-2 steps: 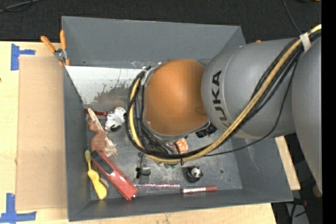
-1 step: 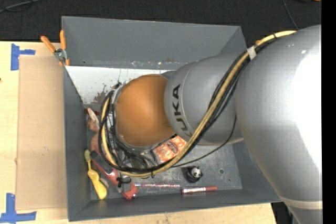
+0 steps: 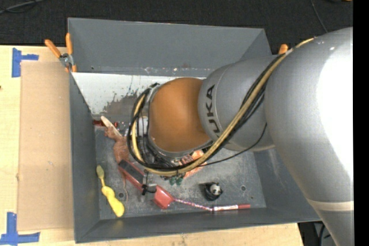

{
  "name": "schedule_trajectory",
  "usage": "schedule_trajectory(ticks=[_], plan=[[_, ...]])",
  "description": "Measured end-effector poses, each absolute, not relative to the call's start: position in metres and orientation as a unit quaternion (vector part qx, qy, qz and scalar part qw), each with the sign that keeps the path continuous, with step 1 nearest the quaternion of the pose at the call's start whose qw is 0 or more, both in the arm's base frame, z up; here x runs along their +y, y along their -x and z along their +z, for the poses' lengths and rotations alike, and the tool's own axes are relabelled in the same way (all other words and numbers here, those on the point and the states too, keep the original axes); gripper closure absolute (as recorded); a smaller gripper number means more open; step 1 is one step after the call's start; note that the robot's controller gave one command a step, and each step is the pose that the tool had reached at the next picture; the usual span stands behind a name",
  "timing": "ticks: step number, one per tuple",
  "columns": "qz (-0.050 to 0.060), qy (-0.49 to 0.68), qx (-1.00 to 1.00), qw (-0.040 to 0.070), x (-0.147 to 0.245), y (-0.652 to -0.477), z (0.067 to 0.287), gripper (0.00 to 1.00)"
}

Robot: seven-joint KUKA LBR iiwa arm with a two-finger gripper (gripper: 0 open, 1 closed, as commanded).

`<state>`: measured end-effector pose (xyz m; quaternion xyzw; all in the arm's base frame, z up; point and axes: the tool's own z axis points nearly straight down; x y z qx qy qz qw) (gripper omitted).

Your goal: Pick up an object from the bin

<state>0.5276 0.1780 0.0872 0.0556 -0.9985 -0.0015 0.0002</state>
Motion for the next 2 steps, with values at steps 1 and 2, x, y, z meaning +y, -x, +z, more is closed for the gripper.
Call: schedule_trajectory(ticks=[1, 2], plan=[[-0.001, -0.070, -0.998, 0.000, 0.163, -0.507, 0.076, 0.00], [-0.001, -0.032, -0.999, -0.004, 0.165, -0.555, 0.256, 1.00]])
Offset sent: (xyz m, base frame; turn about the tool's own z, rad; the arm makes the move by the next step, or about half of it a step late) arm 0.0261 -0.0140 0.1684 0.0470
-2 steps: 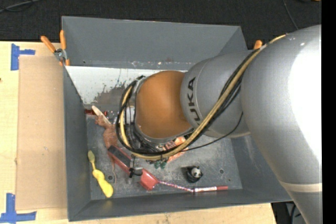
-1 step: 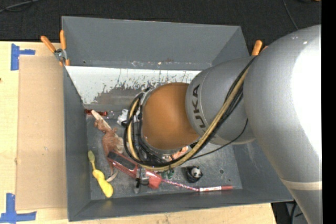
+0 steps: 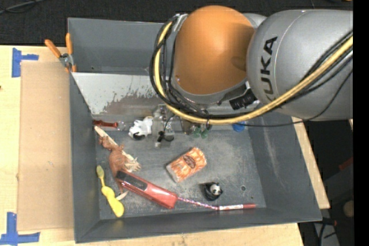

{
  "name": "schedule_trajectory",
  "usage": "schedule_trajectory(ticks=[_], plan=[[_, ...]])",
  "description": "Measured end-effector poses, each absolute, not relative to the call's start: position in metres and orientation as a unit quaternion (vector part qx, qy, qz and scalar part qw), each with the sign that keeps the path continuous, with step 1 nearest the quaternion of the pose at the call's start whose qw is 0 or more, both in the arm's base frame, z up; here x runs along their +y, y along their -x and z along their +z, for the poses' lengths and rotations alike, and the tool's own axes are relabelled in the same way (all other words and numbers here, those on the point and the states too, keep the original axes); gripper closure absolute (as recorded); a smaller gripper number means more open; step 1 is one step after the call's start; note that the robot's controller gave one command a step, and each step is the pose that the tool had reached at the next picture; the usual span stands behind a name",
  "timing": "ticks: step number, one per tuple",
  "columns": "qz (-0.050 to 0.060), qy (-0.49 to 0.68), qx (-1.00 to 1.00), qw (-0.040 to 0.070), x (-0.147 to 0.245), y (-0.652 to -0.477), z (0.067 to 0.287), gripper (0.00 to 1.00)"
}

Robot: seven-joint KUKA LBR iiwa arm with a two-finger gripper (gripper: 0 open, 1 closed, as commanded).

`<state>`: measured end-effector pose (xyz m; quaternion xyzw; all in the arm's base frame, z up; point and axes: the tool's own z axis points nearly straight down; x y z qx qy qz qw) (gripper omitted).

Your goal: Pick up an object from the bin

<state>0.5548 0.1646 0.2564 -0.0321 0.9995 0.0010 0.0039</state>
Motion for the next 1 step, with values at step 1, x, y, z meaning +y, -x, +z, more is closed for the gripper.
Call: schedule_trajectory(ticks=[1], plan=[[0.001, 0.032, 0.999, 0.002, 0.1641, -0.5541, 0.2550, 1.00]])
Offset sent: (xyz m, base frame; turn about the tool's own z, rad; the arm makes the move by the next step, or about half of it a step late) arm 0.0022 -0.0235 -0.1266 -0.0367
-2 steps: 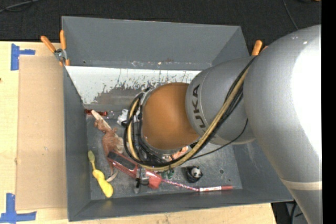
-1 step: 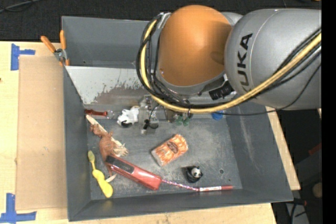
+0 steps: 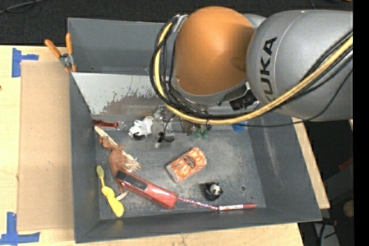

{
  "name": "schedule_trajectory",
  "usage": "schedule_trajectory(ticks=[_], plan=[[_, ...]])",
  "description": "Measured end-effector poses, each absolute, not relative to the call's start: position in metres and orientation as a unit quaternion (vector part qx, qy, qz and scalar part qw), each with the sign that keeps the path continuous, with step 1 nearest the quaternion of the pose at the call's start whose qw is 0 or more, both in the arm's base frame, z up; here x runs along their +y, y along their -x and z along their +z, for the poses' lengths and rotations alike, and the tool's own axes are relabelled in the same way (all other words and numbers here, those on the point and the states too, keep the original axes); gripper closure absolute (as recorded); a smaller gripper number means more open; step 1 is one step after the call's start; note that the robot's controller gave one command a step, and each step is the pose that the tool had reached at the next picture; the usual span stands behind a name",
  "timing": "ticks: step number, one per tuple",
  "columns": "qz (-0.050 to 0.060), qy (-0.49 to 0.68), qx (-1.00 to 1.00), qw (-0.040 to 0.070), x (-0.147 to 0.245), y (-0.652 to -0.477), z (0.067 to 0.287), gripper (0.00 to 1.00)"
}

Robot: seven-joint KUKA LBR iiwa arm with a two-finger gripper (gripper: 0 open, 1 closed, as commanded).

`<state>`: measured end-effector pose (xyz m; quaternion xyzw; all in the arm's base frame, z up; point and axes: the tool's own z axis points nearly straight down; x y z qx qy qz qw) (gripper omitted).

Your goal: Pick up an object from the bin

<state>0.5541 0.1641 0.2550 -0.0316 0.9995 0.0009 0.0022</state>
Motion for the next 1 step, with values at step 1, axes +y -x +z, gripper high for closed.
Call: schedule_trajectory(ticks=[1], plan=[[0.002, 0.037, 0.999, 0.008, 0.1611, -0.5564, 0.2333, 1.00]])
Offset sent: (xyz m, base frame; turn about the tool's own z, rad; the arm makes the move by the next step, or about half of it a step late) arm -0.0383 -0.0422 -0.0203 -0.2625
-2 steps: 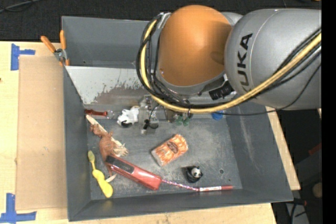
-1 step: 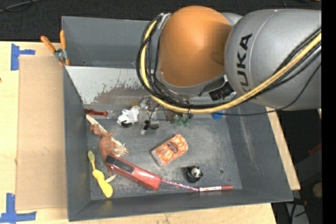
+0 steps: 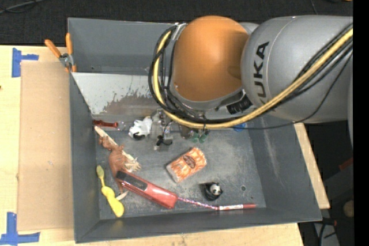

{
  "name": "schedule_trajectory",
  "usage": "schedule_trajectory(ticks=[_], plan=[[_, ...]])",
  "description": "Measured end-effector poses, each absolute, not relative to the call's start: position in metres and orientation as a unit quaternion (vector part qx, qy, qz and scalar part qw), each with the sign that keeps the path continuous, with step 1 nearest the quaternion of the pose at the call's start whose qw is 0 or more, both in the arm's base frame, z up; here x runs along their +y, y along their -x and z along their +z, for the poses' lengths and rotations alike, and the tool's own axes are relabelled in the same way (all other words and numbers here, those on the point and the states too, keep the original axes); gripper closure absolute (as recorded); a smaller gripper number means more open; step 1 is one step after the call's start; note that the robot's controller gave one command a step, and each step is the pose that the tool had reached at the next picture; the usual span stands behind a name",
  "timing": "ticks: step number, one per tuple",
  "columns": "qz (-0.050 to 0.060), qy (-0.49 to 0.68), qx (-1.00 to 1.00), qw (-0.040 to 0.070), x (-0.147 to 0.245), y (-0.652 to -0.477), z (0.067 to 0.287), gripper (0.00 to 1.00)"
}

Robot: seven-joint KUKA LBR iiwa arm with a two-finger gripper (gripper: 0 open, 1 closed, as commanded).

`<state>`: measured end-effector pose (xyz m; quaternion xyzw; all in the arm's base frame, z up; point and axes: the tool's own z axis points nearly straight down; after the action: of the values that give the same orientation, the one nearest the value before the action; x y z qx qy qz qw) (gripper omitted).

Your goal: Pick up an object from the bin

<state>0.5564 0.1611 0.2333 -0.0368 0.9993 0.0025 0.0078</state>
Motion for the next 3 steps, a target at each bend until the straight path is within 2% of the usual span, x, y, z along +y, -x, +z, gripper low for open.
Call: schedule_trajectory(ticks=[1, 2, 3], plan=[[0.001, 0.158, 0.987, 0.004, 0.129, -0.521, 0.226, 1.00], [0.002, 0.043, 0.999, 0.006, 0.131, -0.568, 0.164, 1.00], [0.001, 0.131, 0.991, 0.004, 0.114, -0.518, 0.125, 1.00]])
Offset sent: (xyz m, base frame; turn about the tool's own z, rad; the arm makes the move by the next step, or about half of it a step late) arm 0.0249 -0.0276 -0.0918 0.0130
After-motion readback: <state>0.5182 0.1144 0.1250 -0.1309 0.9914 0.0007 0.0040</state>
